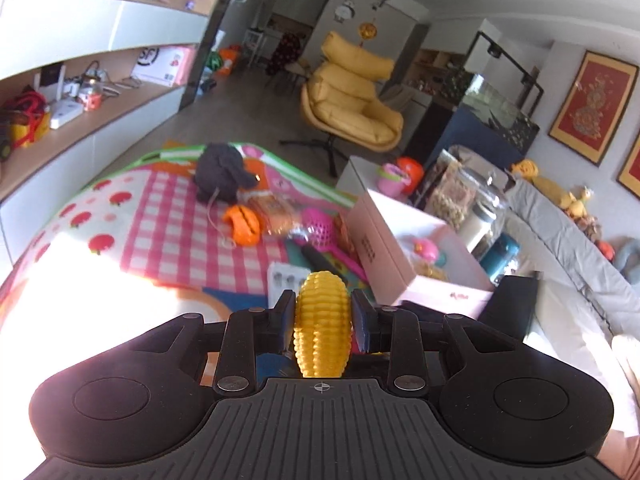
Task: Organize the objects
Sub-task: 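Grasp the white battery holder with the right gripper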
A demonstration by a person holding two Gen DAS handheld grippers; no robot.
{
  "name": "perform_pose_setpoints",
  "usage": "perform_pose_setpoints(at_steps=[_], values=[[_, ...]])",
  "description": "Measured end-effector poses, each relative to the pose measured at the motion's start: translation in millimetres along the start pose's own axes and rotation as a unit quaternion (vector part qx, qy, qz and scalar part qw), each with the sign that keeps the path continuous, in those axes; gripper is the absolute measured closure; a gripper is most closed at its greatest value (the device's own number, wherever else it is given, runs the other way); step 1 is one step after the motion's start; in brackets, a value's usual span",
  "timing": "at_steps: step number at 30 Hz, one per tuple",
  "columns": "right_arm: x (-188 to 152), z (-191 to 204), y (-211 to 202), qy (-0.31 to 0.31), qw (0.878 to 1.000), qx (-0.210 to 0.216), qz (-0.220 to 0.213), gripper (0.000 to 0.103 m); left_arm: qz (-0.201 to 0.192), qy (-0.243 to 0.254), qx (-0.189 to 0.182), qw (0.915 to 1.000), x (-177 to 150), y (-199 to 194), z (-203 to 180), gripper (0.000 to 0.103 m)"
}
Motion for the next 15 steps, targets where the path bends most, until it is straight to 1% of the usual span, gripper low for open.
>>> perform_pose_setpoints(at_steps=[3, 5, 6, 7, 9, 11, 13, 15], values=[[6, 1, 33, 0.003, 1.0, -0.02, 0.021, 0.031, -0.013, -0.006, 0.012, 0.9998, 9, -7, 7, 0.07], [7, 0, 35, -0.017, 0.999, -0.035, 0.018, 0.049, -0.013, -0.006, 0.015, 0.9998, 10, -8, 10, 0.07], [5, 0, 31, -0.022, 0.999, -0.022, 0.027, 0.072, -0.011, -0.006, 0.014, 0.9998, 9, -8, 10, 0.07], [2, -2, 23, -0.02, 0.999, -0.007, 0.035, 0.083, -0.008, -0.007, 0.013, 0.9999, 8, -6, 9, 0.07], [-7, -3, -1, -0.047, 0.998, 0.005, 0.036, 0.086, 0.0, -0.011, 0.006, 0.9999, 1, 0, 7, 0.07], [-19, -5, -26, -0.083, 0.996, 0.005, 0.035, 0.086, 0.013, -0.014, -0.004, 0.9998, -8, 9, 3, 0.07], [-31, -11, -49, -0.106, 0.994, 0.001, 0.038, 0.086, 0.029, -0.01, -0.013, 0.9994, -20, 20, -4, 0.07], [-41, -24, -68, -0.122, 0.992, -0.01, 0.042, 0.086, 0.045, 0.003, -0.016, 0.9989, -33, 28, -11, 0.07]])
Point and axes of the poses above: each gripper's, at about its wrist camera, not at the fingertips, and y roughly the way its jaws point, z to its left, x to its top, the point moved 6 cm from there along y, roughly the way its jaws point, and after that the axes turned 11 degrees about -z, right-handed, at the moved point
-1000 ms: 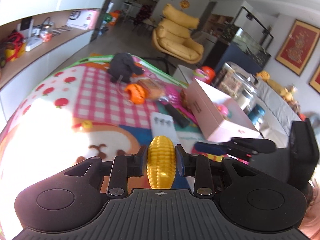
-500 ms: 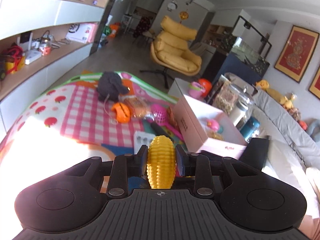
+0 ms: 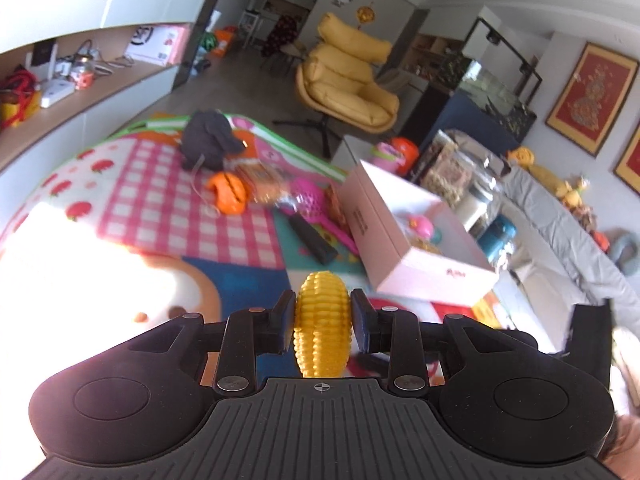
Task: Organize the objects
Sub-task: 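Grasp the white battery holder with the right gripper, then release the battery holder into the pink box with the right gripper while the left gripper drops the corn in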
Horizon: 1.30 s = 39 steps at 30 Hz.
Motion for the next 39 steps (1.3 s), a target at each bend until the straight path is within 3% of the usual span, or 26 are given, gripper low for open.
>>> perform_pose_setpoints(at_steps=[3, 6, 8, 9, 10, 13, 15, 19, 22, 26, 31, 32, 33, 36, 39], values=[[-24, -24, -19, -0.019, 0.999, -0.043, 0.014, 0.086, 0.028, 0.011, -0.005, 0.9995, -18, 11, -5, 0.07], [-42, -49, -38, 0.001, 0.998, -0.058, 0.022, 0.084, 0.052, 0.018, -0.017, 0.9983, -31, 19, -11, 0.07], [-53, -67, -50, 0.004, 0.995, -0.093, 0.027, 0.066, 0.064, 0.024, -0.024, 0.9974, -38, 24, -18, 0.07], [-58, -76, -56, -0.007, 0.993, -0.116, 0.025, 0.043, 0.07, 0.026, -0.029, 0.9967, -42, 28, -21, 0.07], [-63, -84, -61, -0.019, 0.99, -0.14, 0.022, 0.031, 0.076, 0.03, -0.034, 0.996, -45, 31, -26, 0.07], [-75, -111, -70, -0.05, 0.971, -0.23, 0.033, 0.031, 0.091, 0.043, -0.047, 0.9938, -53, 38, -39, 0.07], [-78, -130, -77, 0.001, 0.966, -0.256, 0.035, 0.027, 0.099, 0.05, -0.053, 0.9924, -59, 44, -48, 0.07], [-71, -132, -81, 0.153, 0.974, -0.164, -0.015, 0.0, 0.113, 0.072, -0.054, 0.9895, -70, 51, -59, 0.07], [-63, -120, -61, 0.153, 0.978, -0.141, -0.02, 0.0, 0.114, 0.088, -0.047, 0.9884, -71, 50, -64, 0.07], [-57, -114, -24, 0.139, 0.979, -0.15, 0.016, 0.0, 0.106, 0.092, -0.034, 0.9895, -67, 45, -62, 0.07], [-59, -116, -8, 0.191, 0.972, -0.133, 0.036, 0.0, 0.112, 0.096, -0.022, 0.9888, -68, 45, -61, 0.07], [-60, -116, -9, 0.197, 0.971, -0.131, 0.034, 0.002, 0.114, 0.098, -0.02, 0.9884, -68, 46, -61, 0.07], [-61, -116, -11, 0.195, 0.972, -0.13, 0.03, 0.013, 0.115, 0.101, -0.019, 0.9881, -69, 46, -62, 0.07], [-57, -111, -21, 0.188, 0.975, -0.114, 0.009, 0.012, 0.111, 0.107, -0.014, 0.988, -64, 49, -66, 0.07], [-50, -106, -40, 0.176, 0.978, -0.106, -0.02, 0.012, 0.083, 0.11, -0.022, 0.9902, -39, 51, -78, 0.07]])
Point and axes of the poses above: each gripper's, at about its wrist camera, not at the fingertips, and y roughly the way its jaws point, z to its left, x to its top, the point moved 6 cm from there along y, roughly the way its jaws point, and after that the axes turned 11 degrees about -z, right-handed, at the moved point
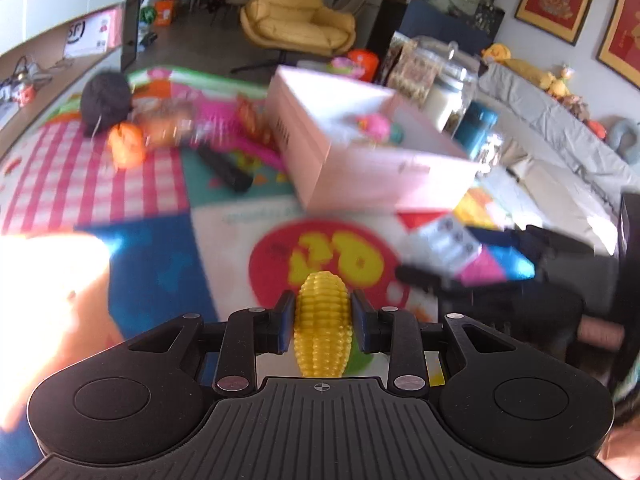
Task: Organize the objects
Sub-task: 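Release the battery holder into the pink box with the right gripper while the left gripper drops the corn in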
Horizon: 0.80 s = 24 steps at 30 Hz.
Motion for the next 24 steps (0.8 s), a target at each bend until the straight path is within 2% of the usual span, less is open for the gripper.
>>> perform_pose_setpoints(at_steps=[3, 6, 7, 9, 12, 15, 17, 21, 24], values=[[12, 4, -23, -0.003, 0.999, 0.019, -0.038, 0.012, -0.054, 0.021, -0.006, 0.9983, 49, 2, -17, 0.07], [23, 8, -38, -0.012, 0.997, 0.023, -0.071, 0.012, -0.121, 0.016, -0.019, 0.9923, 96, 20, -32, 0.069], [26, 9, -41, -0.015, 0.997, 0.025, -0.078, 0.012, -0.131, 0.011, -0.028, 0.9909, 107, 33, -36, 0.069], [27, 11, -43, -0.02, 0.996, 0.024, -0.083, 0.012, -0.123, 0.02, -0.033, 0.9917, 117, 71, -38, 0.068], [28, 9, -45, -0.027, 0.996, 0.013, -0.08, 0.012, -0.117, 0.03, -0.001, 0.9927, 113, 103, -27, 0.068], [33, -2, -51, -0.03, 0.996, 0.0, -0.09, 0.012, -0.134, -0.022, -0.027, 0.9903, 102, 91, -7, 0.068], [44, -11, -49, -0.024, 0.995, -0.004, -0.094, 0.012, -0.147, -0.05, -0.03, 0.9874, 89, 71, 11, 0.068], [95, -26, -28, -0.02, 0.992, -0.015, -0.123, 0.012, -0.147, -0.059, 0.008, 0.9873, 56, 39, 42, 0.068], [146, -32, 10, -0.007, 0.99, -0.015, -0.139, 0.011, -0.116, -0.062, 0.048, 0.9901, 36, 30, 62, 0.068]])
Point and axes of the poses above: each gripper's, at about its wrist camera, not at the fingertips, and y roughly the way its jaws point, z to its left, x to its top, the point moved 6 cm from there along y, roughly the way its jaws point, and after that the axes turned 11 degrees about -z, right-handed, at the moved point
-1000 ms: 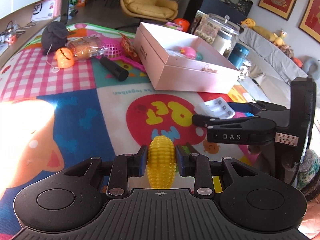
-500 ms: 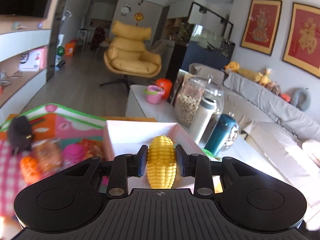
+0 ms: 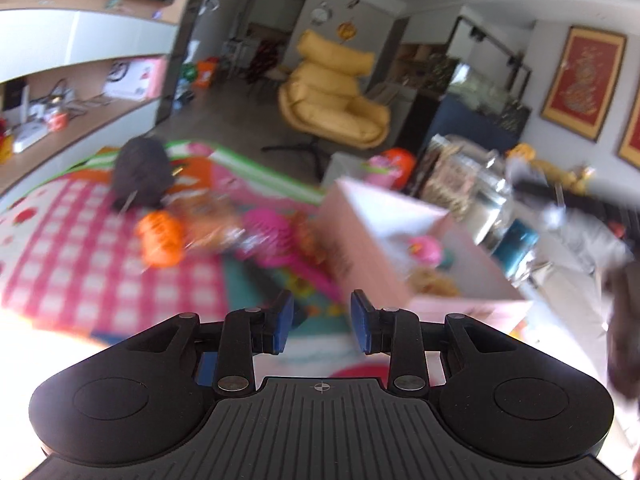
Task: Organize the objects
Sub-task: 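Release the battery holder into the pink box with the right gripper while the left gripper drops the corn in, then grasp the black cylinder with the left gripper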
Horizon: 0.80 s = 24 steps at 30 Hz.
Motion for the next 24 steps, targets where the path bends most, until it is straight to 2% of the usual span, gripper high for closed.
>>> perform_pose_setpoints(at_steps=[1, 4, 9, 12, 14, 18, 21, 24], values=[[7, 0, 18, 0.0, 1.0, -0.003, 0.007, 0.007, 0.006, 0.005, 0.015, 0.9999, -3, -2, 6, 0.068], [11, -3, 49, -0.004, 0.999, -0.041, 0.014, 0.006, 0.015, 0.013, 0.038, 0.9991, -6, -9, 24, 0.068], [-30, 9, 24, 0.003, 0.999, -0.043, 0.011, 0.005, 0.016, -0.022, 0.041, 0.9988, -1, -1, 37, 0.068], [-60, 12, -5, 0.006, 0.998, -0.068, 0.011, 0.003, 0.006, -0.034, 0.036, 0.9987, 7, 14, 27, 0.068], [-76, 12, -21, 0.015, 0.997, -0.077, 0.011, 0.001, 0.004, -0.034, 0.048, 0.9983, 11, 31, 21, 0.068], [-108, 16, -32, 0.013, 0.995, -0.09, 0.028, 0.0, 0.034, -0.038, 0.068, 0.9964, 13, 67, 14, 0.068], [-127, 16, -30, 0.0, 0.994, -0.101, 0.043, 0.0, 0.057, -0.008, 0.101, 0.9932, 8, 84, 12, 0.068], [-125, 13, -33, 0.015, 0.995, -0.094, 0.027, 0.0, 0.071, -0.007, 0.111, 0.9913, 1, 90, 13, 0.06]])
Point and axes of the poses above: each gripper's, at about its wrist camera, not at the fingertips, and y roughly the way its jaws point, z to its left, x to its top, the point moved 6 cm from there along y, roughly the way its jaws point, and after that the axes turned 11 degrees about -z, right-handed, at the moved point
